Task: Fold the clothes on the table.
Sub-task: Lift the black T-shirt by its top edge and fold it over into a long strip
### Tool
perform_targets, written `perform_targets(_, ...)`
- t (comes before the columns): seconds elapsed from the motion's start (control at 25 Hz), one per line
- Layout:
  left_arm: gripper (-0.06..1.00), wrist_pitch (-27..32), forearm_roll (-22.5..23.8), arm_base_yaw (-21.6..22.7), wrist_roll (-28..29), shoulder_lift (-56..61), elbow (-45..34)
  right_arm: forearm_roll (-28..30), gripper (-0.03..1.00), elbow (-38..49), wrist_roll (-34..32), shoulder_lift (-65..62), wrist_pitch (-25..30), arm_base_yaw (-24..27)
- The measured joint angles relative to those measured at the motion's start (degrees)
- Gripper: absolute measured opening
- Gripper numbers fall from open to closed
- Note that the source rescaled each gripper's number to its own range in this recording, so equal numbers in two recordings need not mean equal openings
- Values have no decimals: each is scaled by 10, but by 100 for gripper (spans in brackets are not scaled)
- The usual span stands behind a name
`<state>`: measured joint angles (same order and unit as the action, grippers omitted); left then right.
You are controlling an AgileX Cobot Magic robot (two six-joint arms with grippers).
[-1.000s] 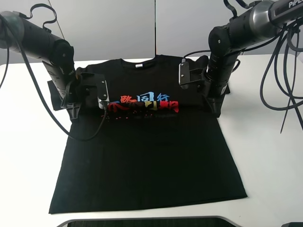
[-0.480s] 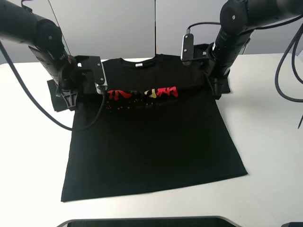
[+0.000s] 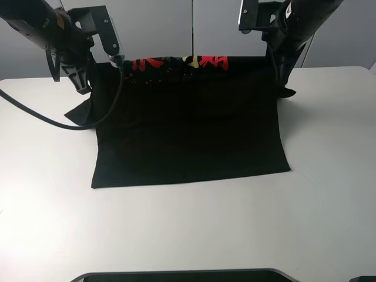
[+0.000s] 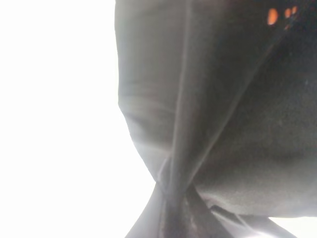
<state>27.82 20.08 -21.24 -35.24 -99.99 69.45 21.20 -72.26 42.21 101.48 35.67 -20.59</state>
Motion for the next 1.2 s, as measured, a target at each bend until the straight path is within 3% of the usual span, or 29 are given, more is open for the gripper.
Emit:
perform_targets(0.16, 0, -9, 43, 0, 38, 1, 46, 76, 1, -42, -74, -4, -13, 0)
perform_targets(0.44, 0, -31, 63, 0, 61, -1, 166, 139, 0, -139, -116, -4, -48, 0)
perform_targets(0.64, 0, 27, 61, 0, 64, -12, 204, 142, 0, -165, -148, -8, -16, 0)
perform_targets(0.84, 0, 138, 38, 0, 58, -19, 204, 53, 0, -165, -152, -8, 70, 4)
perform_targets(1.12, 0, 377, -131, 0, -88, -32, 204, -98, 0, -139, -141, 13, 260, 12)
perform_targets(1.2, 0, 405, -152, 0, -102, -38, 204, -136, 0, -115, -128, 13, 303, 12)
